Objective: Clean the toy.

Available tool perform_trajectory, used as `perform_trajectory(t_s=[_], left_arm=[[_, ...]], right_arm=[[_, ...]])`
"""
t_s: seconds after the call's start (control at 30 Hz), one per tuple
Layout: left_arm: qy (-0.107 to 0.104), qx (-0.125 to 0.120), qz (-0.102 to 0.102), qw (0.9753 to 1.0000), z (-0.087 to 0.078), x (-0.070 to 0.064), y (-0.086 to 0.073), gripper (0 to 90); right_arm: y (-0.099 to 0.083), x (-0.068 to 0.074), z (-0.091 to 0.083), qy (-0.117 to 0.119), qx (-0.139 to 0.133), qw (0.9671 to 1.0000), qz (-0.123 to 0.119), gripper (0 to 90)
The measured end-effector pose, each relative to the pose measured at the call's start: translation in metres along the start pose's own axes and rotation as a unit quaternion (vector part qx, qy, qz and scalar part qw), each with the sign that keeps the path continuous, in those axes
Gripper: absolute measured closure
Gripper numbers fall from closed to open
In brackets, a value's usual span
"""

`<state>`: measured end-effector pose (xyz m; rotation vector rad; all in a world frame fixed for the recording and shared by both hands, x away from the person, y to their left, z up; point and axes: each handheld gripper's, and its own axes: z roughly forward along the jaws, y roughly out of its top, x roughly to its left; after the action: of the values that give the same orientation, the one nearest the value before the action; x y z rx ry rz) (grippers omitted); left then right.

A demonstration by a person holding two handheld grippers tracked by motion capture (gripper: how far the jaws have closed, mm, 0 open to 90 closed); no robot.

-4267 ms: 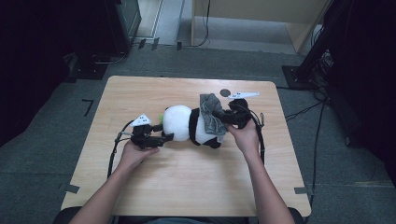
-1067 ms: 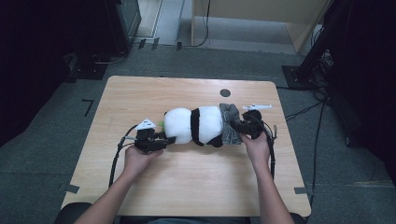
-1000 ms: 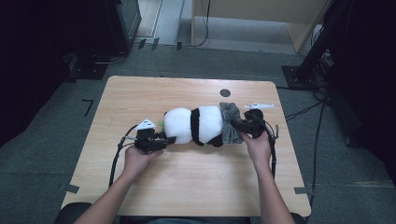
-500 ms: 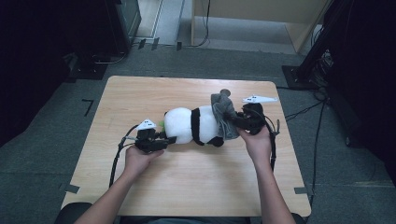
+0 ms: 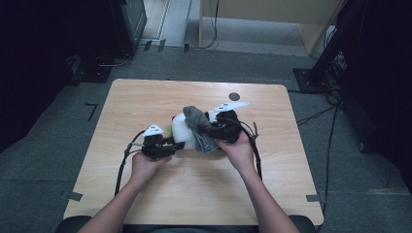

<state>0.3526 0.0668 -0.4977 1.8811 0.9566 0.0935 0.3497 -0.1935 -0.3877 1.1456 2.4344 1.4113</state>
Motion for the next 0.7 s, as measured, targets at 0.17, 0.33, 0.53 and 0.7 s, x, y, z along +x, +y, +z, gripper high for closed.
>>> perform_trajectory(t_s=[0.17,0.33,0.53,0.7], left_arm=[[-0.003,-0.004,-0.005,1.0,0.0,0.0,-0.001,51.7],[0.002,-0.003,0.002,1.0,0.0,-0.001,-0.005,51.7],[0.0,0.001,0.001,1.0,-0.001,0.001,-0.007,51.9],[-0.001,0.007,0.0,1.0,-0.001,0.002,-0.006,53.0]], right_arm=[[-0.001,0.011,0.028,0.04,0.013,0.9991,-0.004,77.3],[-0.006,0.013,0.052,0.028,0.037,0.9988,-0.015,76.8],[-0.012,0.004,0.058,0.014,0.041,0.9988,-0.021,76.8],[-0.012,-0.003,0.048,-0.008,0.04,0.9988,-0.026,76.6]])
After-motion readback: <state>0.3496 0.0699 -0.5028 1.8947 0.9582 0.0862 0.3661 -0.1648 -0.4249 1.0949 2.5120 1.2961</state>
